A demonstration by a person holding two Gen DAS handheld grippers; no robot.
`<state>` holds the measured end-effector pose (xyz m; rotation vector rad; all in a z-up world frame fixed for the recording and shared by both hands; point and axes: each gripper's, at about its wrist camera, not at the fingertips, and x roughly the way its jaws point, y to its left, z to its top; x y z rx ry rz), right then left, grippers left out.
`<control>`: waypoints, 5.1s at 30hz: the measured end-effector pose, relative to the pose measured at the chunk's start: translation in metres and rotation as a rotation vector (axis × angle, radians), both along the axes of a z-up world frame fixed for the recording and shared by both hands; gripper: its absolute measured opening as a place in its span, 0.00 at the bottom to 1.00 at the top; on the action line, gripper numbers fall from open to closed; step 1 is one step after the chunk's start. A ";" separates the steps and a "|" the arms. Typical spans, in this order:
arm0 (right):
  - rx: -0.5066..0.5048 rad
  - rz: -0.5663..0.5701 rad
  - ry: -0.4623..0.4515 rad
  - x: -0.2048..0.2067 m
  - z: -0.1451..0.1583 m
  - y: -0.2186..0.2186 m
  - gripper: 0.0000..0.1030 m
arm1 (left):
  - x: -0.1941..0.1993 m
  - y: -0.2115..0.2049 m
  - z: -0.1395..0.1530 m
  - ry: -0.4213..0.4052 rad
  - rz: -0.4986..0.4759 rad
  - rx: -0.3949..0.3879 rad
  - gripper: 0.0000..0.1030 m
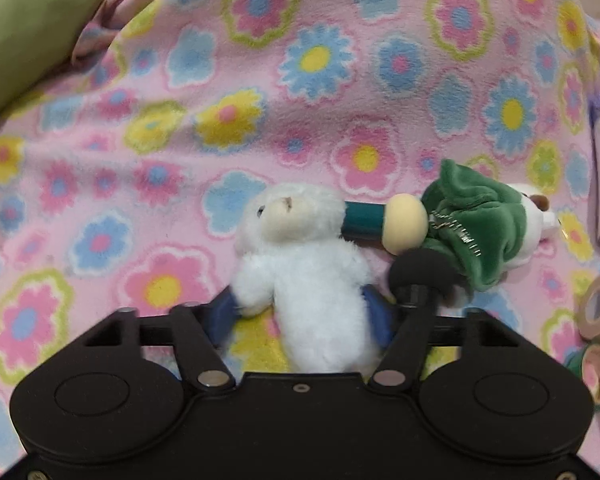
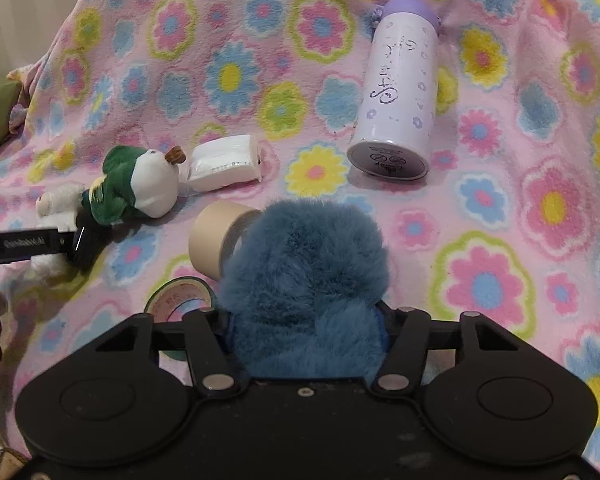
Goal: Organize soft objects
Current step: 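Close the left tool on the white teddy bear while the right tool holds the grey plush, then carry the teddy bear with the left tool and grey plush with the right tool to the basket, then lower the teddy bear and grey plush into the basket and open both tools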
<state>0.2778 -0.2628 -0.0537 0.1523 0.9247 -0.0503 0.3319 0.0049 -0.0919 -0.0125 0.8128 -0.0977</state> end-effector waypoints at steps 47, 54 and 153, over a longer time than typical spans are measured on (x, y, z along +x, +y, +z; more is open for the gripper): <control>0.213 0.103 -0.215 -0.193 0.138 0.024 0.53 | -0.251 0.001 0.123 -0.129 -0.133 -0.106 0.43; 0.262 0.143 -0.210 -0.240 0.141 0.037 0.53 | -0.289 -0.004 0.118 -0.092 -0.141 -0.118 0.43; 0.141 0.166 0.019 -0.261 0.103 0.061 0.80 | -0.309 0.000 0.070 0.080 -0.042 -0.055 0.73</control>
